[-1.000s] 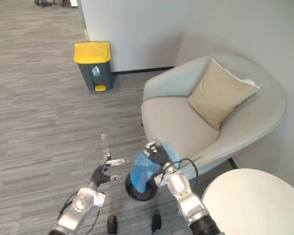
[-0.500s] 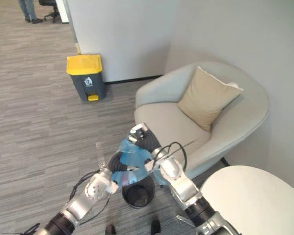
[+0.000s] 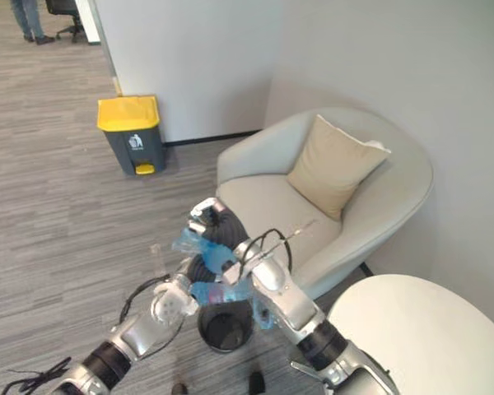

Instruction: Gather rubbish on tea table into small bin, then transfer packed bag to large trash can.

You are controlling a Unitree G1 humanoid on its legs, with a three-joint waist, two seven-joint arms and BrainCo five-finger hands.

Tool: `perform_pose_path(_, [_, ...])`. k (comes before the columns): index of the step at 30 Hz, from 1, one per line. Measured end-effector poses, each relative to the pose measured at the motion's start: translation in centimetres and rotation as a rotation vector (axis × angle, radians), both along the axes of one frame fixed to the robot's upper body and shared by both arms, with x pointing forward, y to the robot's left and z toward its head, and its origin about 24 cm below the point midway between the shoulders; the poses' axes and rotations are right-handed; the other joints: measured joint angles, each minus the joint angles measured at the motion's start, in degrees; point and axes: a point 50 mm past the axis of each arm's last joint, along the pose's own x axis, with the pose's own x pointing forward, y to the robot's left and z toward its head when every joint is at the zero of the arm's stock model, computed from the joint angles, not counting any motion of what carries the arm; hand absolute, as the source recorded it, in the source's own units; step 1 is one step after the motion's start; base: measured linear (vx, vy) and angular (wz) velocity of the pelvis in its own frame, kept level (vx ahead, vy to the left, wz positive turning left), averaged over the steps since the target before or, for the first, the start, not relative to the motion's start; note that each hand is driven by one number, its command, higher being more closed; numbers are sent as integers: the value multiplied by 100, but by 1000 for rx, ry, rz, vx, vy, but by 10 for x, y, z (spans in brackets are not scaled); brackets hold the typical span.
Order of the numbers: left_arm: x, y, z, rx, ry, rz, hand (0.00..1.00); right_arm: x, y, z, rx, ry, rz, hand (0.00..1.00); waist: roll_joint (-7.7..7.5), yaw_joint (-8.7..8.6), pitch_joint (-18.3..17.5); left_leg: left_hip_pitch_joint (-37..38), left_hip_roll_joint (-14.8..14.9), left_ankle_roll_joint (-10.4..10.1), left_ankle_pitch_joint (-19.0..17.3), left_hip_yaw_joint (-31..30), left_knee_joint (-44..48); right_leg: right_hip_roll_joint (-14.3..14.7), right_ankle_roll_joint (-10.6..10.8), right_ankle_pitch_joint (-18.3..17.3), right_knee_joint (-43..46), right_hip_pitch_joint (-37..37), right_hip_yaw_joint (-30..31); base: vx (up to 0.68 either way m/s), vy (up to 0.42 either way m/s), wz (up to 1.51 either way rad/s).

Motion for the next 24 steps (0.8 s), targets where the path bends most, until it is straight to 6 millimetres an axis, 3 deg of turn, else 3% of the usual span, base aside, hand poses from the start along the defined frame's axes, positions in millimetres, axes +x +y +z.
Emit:
perform_pose_path(13, [1, 3, -13, 30, 35, 63, 0, 0, 7, 4, 16, 5, 43, 100, -77, -8, -82, -3, 15, -5, 5, 90, -2, 29, -9, 1, 107, -148, 107, -3, -1, -4])
perform_pose_path(22, [-8, -3, -34, 22, 132, 60, 0, -4, 21, 3, 54, 44, 100, 100, -126, -10, -183, -2, 24, -6, 4, 190, -1, 47, -23, 14, 117, -183, 190, 13, -4, -5])
perform_pose_path(23, [-9, -4, -36, 24, 139, 61, 100, -4, 23, 3, 49, 44, 107, 100, -132, -8, -196, -2, 26, -6, 3, 215, -2, 51, -23, 20, 117, -183, 201, 22, -7, -9])
perform_pose_path(24, [-10, -5, -39, 27, 149, 61, 100, -4, 25, 3, 56, 54, 121, 100, -134, -9, -201, -2, 27, -6, 3, 226, -2, 52, -23, 25, 117, -184, 217, 18, -6, -7])
